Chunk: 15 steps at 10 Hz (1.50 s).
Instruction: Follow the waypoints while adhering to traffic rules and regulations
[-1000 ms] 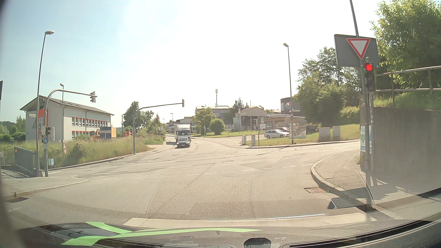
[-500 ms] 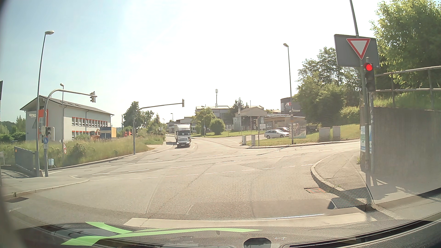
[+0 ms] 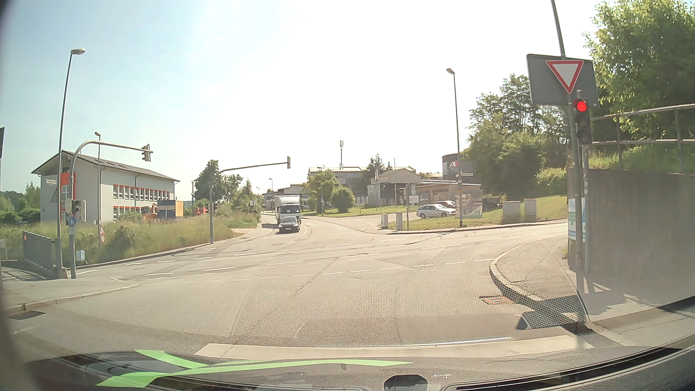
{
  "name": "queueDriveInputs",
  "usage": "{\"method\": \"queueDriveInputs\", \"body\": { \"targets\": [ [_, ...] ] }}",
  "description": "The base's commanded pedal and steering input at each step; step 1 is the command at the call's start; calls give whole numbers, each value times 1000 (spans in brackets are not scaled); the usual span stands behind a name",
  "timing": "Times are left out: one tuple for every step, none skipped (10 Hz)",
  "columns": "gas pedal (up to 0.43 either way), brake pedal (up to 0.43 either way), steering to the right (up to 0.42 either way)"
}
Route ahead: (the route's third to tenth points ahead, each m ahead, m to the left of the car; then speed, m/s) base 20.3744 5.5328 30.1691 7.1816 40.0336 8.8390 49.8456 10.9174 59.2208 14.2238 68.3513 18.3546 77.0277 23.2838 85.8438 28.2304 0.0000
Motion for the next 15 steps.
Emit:
{"method": "queueDriveInputs", "body": {
  "targets": [
    [0, 220, 3],
    [0, 220, 2],
    [0, 220, 3],
    [0, 220, 3],
    [0, 220, 3],
    [0, 220, 3],
    [0, 220, 3],
    [0, 213, 3],
    [0, 177, 3],
    [0, 104, 3],
    [0, 0, 3],
    [0, 0, 3],
    [0, 0, 3],
    [0, 0, 3],
    [0, 0, 3]
  ]
}}
